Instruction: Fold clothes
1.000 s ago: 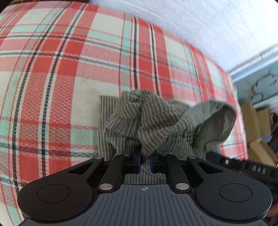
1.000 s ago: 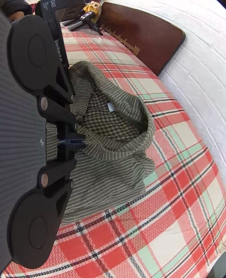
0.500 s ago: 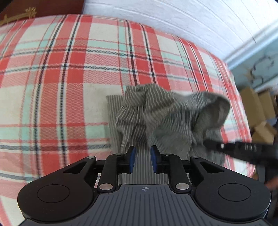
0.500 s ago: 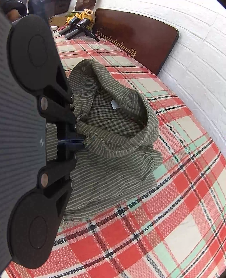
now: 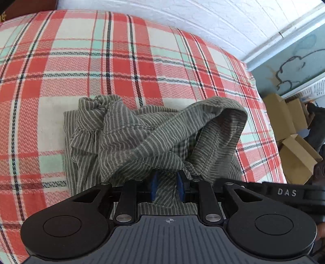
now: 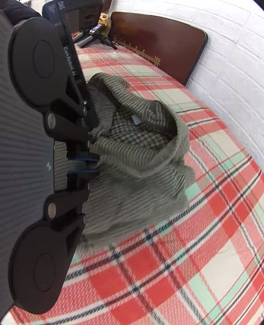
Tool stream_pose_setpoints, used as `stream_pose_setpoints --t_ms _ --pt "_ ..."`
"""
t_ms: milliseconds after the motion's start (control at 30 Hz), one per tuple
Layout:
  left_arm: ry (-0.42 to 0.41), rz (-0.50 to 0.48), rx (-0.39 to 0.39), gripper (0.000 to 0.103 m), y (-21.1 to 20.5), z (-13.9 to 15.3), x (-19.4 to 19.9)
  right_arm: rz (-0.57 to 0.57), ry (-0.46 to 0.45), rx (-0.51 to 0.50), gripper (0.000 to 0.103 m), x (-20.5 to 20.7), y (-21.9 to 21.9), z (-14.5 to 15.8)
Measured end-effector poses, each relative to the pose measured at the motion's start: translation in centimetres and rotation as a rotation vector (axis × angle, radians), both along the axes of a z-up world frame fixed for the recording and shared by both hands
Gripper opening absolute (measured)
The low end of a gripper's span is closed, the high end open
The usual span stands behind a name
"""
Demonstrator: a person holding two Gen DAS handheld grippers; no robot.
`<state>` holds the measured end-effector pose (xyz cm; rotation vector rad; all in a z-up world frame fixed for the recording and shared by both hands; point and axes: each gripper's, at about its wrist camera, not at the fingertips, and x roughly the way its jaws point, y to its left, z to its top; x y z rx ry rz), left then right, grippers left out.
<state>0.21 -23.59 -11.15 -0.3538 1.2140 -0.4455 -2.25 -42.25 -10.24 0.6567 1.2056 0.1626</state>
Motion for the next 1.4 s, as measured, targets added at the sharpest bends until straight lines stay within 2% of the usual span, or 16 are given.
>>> stream_pose_setpoints --t_ms 67,133,233,400,500,567,700,733,800,833,967,1000,1067,1167,1333,1400 --pt "-0.003 -0.003 0.001 0.035 0.2 0.1 -0.1 -0.007 -0.010 -0.053 0.016 -0.5 -0.4 0.8" --pt "-0.004 -0.001 0.003 0.035 0.4 0.2 -0.1 0.007 -0.086 -0.106 0.016 -0.6 -0.4 2.6" --pt "-0.005 0.000 0.007 0.035 0.5 0.2 -0.1 0.079 -0.209 -0.115 0.016 0.1 1.1 4.8" --pt "-0.010 -0.005 0.019 0.038 0.4 0.0 -0.2 0.155 -0.266 -0.095 0.016 2.6 3.9 4.6" --pt "-0.012 -0.007 0.025 0.038 0.3 -0.1 -0.3 0.195 -0.311 -0.130 0.016 2.9 5.0 4.6" --pt "-0.011 -0.002 0.025 0.039 0.4 -0.2 -0.3 0.188 -0.288 -0.161 0.016 3.1 5.1 4.1" --pt "-0.011 0.005 0.028 0.039 0.3 -0.3 -0.4 0.220 -0.413 -0.264 0.016 1.7 5.5 6.4" --pt "-0.011 0.006 0.029 0.039 0.3 -0.3 -0.4 0.217 -0.439 -0.281 0.019 1.6 5.4 7.1" --pt "-0.011 0.010 0.031 0.040 0.3 -0.4 -0.5 0.219 -0.424 -0.308 0.053 2.5 5.6 6.9" --pt "-0.011 0.011 0.032 0.040 0.3 -0.4 -0.5 0.221 -0.410 -0.322 0.058 3.0 5.8 6.6" --pt "-0.012 0.015 0.037 0.040 0.4 -0.4 -0.4 0.237 -0.336 -0.368 0.057 5.3 6.4 5.3" --pt "-0.012 0.020 0.038 0.040 0.6 -0.4 -0.3 0.246 -0.291 -0.350 0.044 5.7 6.3 4.6" --pt "-0.012 0.031 0.039 0.040 0.9 -0.4 -0.3 0.230 -0.221 -0.276 0.003 5.9 5.4 3.5" --pt "-0.011 0.046 0.042 0.041 1.5 -0.4 -0.2 0.140 -0.182 -0.146 0.003 4.3 2.7 3.2" --pt "-0.007 0.073 0.047 0.043 2.3 -0.5 -0.1 0.110 -0.070 -0.110 0.002 2.2 0.4 -0.4" --pt "0.006 0.080 0.049 0.043 2.5 -1.5 0.0 0.120 -0.069 -0.126 0.002 2.0 0.6 -1.6"
